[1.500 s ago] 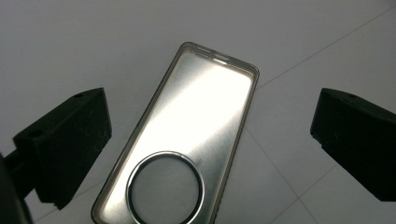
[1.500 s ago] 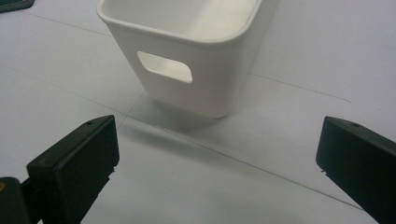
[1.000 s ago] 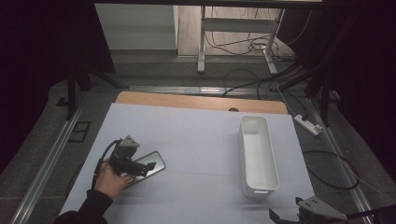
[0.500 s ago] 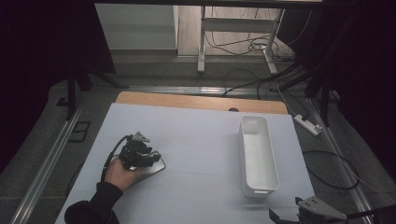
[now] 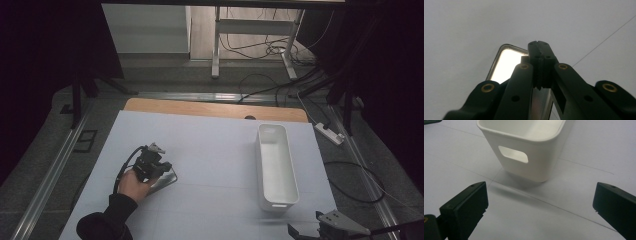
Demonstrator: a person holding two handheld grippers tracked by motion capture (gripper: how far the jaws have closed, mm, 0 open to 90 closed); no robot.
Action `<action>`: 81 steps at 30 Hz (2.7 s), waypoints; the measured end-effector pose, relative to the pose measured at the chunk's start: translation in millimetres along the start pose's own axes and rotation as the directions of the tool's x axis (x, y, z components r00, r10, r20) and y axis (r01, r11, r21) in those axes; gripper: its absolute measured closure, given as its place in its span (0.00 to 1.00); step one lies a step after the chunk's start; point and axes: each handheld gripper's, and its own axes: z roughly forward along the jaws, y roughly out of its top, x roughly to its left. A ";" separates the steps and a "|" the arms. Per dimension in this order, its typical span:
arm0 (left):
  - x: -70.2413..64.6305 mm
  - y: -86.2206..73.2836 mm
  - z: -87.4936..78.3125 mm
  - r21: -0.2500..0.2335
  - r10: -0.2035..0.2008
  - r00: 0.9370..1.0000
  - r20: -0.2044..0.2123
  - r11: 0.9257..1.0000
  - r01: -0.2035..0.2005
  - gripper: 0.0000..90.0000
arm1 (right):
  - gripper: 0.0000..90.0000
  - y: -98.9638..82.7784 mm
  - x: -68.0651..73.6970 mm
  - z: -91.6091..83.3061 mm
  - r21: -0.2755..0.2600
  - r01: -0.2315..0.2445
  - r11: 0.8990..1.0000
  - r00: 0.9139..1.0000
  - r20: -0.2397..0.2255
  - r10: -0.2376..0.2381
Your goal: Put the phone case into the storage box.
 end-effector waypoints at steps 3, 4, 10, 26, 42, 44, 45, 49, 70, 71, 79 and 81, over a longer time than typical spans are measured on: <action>-4.5 -3.1 7.1 0.013 0.003 1.000 0.005 1.000 -0.003 0.99 | 0.00 0.0 0.2 0.2 0.002 0.003 1.000 1.000 0.000 -0.003; -5.6 -3.8 8.4 0.023 0.009 1.000 0.008 1.000 -0.009 0.99 | 0.00 0.0 0.3 0.2 0.002 0.003 1.000 1.000 0.000 -0.003; -12.2 -7.1 15.1 0.055 0.025 1.000 0.011 0.998 -0.026 0.99 | 0.00 0.1 0.3 0.4 0.005 0.005 1.000 1.000 -0.002 -0.005; -43.3 -7.6 20.5 0.069 0.073 0.995 0.075 0.995 -0.078 0.99 | 0.01 0.4 0.6 1.0 0.010 0.005 1.000 1.000 0.001 -0.005; -62.5 -42.3 0.4 0.109 0.117 0.983 0.141 0.985 -0.133 0.99 | 0.01 0.6 1.1 1.3 0.012 0.010 1.000 1.000 0.003 -0.010; -61.4 -49.8 -5.1 0.114 0.114 0.985 0.131 0.985 -0.129 0.99 | 0.01 0.7 1.5 1.4 0.013 0.010 1.000 1.000 0.004 -0.010; -60.4 -52.3 -6.9 0.116 0.113 0.985 0.128 0.985 -0.128 0.99 | 0.01 0.7 1.6 1.5 0.014 0.011 1.000 1.000 0.005 -0.011; -54.3 -63.9 -15.4 0.120 0.098 0.988 0.117 0.986 -0.112 0.99 | 0.01 0.8 1.5 1.4 0.017 0.011 1.000 1.000 0.005 -0.011; -15.8 -97.8 -47.2 0.170 0.025 0.999 0.024 0.985 -0.029 0.99 | 0.01 1.3 1.9 3.0 0.026 0.015 1.000 1.000 0.008 -0.015; -12.7 -99.1 -48.5 0.168 0.016 1.000 0.015 0.986 -0.019 0.99 | 0.01 1.4 1.9 3.1 0.026 0.015 1.000 1.000 0.008 -0.015; 9.2 -103.3 -54.5 0.153 -0.024 0.998 -0.061 0.988 0.033 0.99 | 0.01 1.7 2.0 3.7 0.030 0.017 0.999 1.000 0.007 -0.017; 13.2 -102.4 -54.4 0.151 -0.028 0.997 -0.069 0.988 0.039 0.99 | 0.01 1.8 2.1 4.0 0.031 0.018 0.999 1.000 0.007 -0.018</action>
